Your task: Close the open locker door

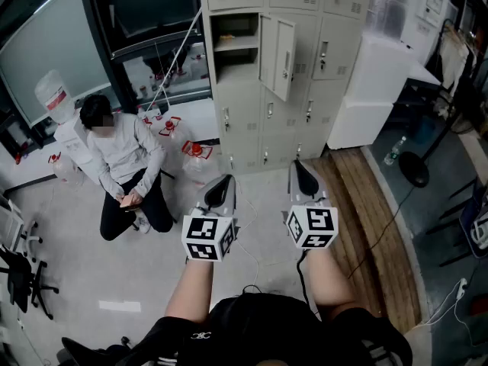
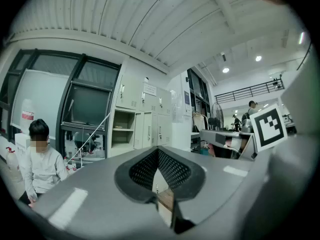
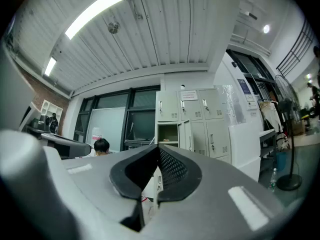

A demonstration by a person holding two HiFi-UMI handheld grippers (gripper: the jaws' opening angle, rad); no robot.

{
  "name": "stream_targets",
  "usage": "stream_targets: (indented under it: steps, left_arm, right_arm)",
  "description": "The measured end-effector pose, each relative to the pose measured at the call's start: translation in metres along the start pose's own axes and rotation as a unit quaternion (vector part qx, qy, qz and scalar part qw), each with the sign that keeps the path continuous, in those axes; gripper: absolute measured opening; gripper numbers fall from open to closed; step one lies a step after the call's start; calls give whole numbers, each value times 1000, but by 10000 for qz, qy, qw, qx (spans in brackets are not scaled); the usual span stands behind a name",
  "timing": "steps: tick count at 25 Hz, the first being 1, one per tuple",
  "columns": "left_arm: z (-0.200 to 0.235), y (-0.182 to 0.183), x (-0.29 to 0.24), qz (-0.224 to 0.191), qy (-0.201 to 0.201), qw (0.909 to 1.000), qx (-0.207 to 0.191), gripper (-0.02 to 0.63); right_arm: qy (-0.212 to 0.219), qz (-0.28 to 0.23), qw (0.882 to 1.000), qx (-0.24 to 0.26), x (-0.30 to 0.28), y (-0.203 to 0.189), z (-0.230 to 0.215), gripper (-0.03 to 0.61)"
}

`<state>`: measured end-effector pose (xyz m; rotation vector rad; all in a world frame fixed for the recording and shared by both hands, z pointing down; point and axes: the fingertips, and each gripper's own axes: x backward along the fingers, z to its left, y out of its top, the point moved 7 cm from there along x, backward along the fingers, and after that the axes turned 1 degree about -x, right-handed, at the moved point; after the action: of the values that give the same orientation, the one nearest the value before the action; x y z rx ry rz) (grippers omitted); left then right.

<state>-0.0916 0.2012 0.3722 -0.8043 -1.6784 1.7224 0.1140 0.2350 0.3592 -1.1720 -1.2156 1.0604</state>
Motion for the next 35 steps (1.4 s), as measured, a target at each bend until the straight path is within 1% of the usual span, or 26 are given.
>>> stream_targets:
  steps: [3,7,16,23,29,35]
  left_arm:
    - [7,2,-1,-11,1,10000,-92,0]
    - [12,5,1,-46,-91,9999,12,0]
    - [42,2,22,-91,-201,9997,52,0]
    - [67,-7,33,-75,-178,9998,71,0]
    - [78,-8,17,-116,-132,9998,-21,0]
    - [90,-11,-33,-64,-54,9999,-69,0]
  right_arm:
    - [-36,-72,10000,-60,-3,1,2,9]
    - [-57,-121,9996,-234,-6,2,9,11]
    - [-162,-104,9998,-82,-7,1,47,11]
    - [-167,-88,9998,-1,-16,-6,69,11]
    - [-167,-185,9997,-6,-39,-10,62,11]
    - [-117,-183,9998,-35,-86,-21,35,11]
